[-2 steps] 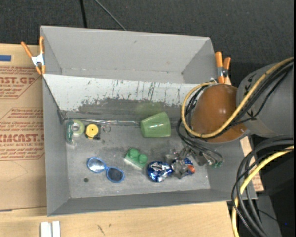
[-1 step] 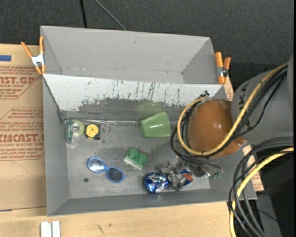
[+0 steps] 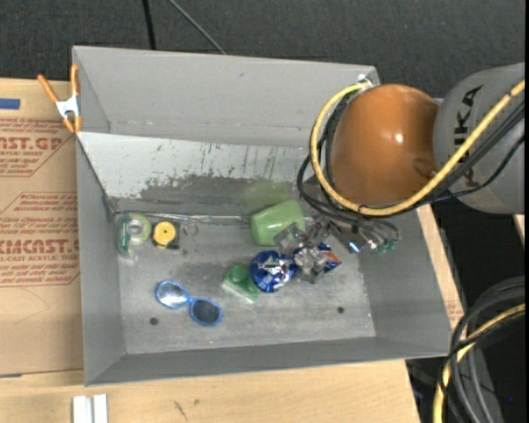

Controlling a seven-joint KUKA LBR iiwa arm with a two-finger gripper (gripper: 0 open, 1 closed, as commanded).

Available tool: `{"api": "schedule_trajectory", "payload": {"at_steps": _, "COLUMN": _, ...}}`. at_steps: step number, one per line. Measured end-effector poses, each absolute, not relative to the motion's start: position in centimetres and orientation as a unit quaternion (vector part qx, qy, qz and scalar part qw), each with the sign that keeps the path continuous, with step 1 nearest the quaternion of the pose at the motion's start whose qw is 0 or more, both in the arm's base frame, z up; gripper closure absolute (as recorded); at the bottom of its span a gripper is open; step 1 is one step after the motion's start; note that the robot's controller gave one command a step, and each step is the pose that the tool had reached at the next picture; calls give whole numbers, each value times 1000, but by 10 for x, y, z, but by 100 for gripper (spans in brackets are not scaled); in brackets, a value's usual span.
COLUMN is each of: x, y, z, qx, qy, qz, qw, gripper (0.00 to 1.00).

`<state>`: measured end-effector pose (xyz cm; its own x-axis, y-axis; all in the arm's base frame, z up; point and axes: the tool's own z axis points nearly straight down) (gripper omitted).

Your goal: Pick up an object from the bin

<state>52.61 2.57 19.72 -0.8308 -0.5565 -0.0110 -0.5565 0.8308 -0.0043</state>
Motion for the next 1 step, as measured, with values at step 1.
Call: {"api": "schedule_trajectory", "payload": {"at_steps": 1, "x": 543, "y": 22, "z": 294, "qx": -383, "qy": 924, "qz": -1, "qw": 5, "gripper": 100}}
